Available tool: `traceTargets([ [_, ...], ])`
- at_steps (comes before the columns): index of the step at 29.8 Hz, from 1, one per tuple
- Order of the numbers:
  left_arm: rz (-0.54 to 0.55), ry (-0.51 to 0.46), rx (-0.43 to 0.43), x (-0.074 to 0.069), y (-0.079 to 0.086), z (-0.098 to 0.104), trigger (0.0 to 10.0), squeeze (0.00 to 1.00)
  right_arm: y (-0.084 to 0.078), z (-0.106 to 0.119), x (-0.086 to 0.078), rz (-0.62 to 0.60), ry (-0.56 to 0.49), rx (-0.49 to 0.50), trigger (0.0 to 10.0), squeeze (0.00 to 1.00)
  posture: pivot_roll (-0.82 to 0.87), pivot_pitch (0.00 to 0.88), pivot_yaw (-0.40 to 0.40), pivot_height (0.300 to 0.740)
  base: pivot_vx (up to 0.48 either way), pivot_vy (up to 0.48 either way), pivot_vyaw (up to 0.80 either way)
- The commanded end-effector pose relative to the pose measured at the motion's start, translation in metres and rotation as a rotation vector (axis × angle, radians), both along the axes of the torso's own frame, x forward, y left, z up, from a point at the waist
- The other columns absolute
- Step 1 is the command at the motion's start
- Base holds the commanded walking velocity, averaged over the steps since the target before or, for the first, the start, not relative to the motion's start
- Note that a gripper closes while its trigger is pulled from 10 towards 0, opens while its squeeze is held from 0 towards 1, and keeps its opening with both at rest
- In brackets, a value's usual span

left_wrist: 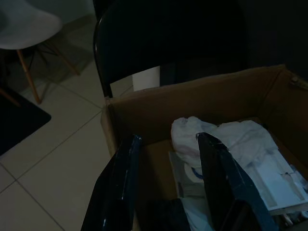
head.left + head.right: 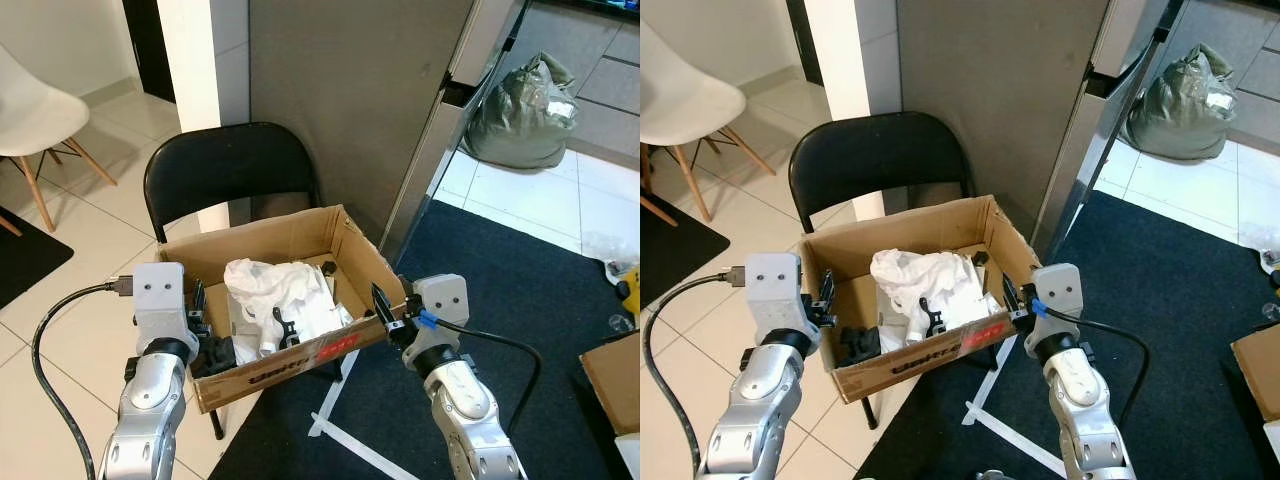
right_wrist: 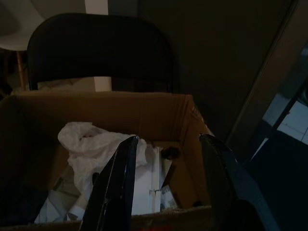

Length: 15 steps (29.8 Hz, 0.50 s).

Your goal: Picking trash to rubbish bin

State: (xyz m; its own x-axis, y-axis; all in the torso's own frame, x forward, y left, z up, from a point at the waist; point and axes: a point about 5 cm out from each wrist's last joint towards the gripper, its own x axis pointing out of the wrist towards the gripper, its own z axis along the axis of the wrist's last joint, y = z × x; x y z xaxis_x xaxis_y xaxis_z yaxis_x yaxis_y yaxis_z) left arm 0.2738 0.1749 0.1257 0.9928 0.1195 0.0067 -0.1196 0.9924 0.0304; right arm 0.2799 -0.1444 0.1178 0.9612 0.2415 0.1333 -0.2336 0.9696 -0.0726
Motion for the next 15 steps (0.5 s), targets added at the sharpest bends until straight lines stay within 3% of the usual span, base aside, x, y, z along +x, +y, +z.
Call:
traceTargets([
  [1, 0.001, 0.013, -0.005, -0.0017, -0.0014, -0.0040, 10.0, 0.00, -0.0026, -0.0016, -0.0011, -0.006, 0.016, -0.008, 10.0, 0.00, -0.02, 0.130, -0.051, 0.740, 0.000, 0.000, 0.00],
  [6, -0.001, 0.013, -0.006, -0.0015, -0.0017, -0.0040, 10.0, 0.00, -0.0020, -0.0023, -0.0011, -0.003, 0.023, -0.002, 10.0, 0.00, -0.02, 0.132, -0.052, 0.740, 0.000, 0.000, 0.00],
  [15, -0.002, 0.011, -0.013, -0.0011, -0.0022, -0.0038, 10.0, 0.00, -0.0011, -0.0023, -0.0008, 0.001, 0.026, 0.003, 10.0, 0.00, -0.01, 0.138, -0.055, 0.740, 0.000, 0.000, -0.63],
])
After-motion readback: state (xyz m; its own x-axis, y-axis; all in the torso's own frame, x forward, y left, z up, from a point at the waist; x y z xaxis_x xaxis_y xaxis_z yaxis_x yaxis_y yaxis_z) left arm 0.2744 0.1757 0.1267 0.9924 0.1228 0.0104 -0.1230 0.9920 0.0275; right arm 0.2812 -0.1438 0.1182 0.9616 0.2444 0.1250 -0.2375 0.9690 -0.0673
